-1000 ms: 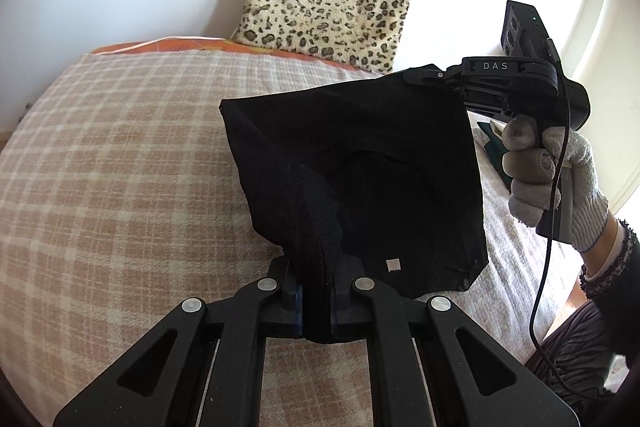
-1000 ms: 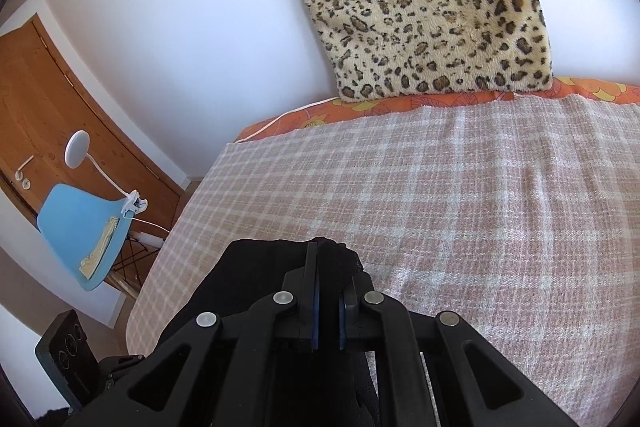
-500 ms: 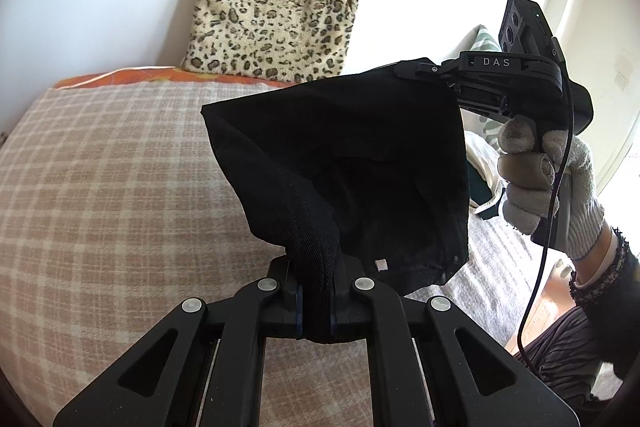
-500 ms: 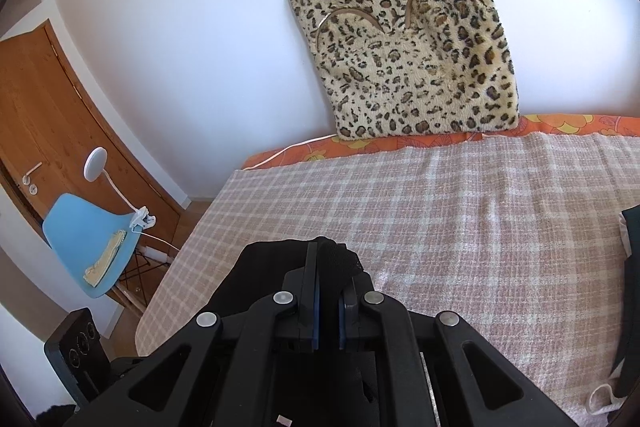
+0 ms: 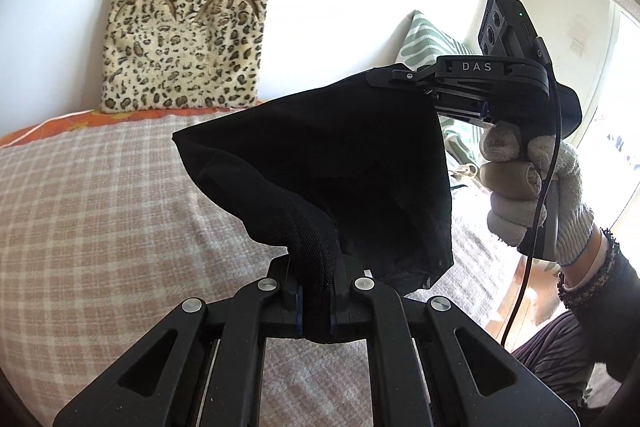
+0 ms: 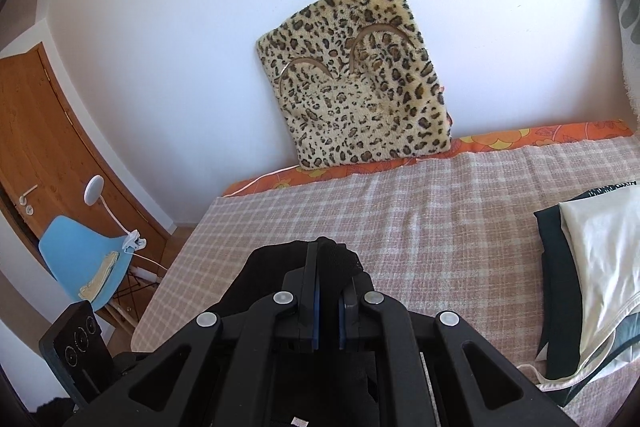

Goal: Fold small clothes
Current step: 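Carry the bundle over the clothes stack beside the green-striped pillow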

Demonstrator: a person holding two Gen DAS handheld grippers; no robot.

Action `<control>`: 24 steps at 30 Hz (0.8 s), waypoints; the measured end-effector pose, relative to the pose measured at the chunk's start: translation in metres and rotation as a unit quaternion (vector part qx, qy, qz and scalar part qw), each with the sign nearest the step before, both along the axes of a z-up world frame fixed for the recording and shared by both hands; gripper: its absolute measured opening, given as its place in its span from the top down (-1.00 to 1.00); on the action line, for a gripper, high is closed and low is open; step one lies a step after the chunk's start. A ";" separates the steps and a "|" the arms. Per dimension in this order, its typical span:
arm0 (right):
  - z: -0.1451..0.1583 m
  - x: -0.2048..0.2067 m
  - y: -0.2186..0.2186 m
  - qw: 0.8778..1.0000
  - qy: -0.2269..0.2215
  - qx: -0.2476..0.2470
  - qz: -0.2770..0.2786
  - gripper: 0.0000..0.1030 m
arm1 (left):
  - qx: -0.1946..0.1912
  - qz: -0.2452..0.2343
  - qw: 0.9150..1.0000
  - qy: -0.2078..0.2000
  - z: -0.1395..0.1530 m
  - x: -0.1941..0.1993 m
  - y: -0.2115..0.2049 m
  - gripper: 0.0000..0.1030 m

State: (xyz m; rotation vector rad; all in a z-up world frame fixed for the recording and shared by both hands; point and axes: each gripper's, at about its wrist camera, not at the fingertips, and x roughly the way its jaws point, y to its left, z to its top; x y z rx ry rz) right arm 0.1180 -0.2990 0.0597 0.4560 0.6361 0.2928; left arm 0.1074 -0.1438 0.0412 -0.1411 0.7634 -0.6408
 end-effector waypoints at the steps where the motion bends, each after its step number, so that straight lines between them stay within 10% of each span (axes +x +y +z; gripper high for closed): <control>1: 0.000 -0.003 -0.006 1.000 0.000 0.003 -0.004 0.93 | -0.002 -0.004 1.000 0.000 0.000 0.001 -0.006 0.87; 24: 0.028 -0.039 -0.193 0.994 -0.014 -0.020 -0.109 0.93 | -0.029 -0.100 0.994 -0.033 0.027 0.039 -0.169 0.87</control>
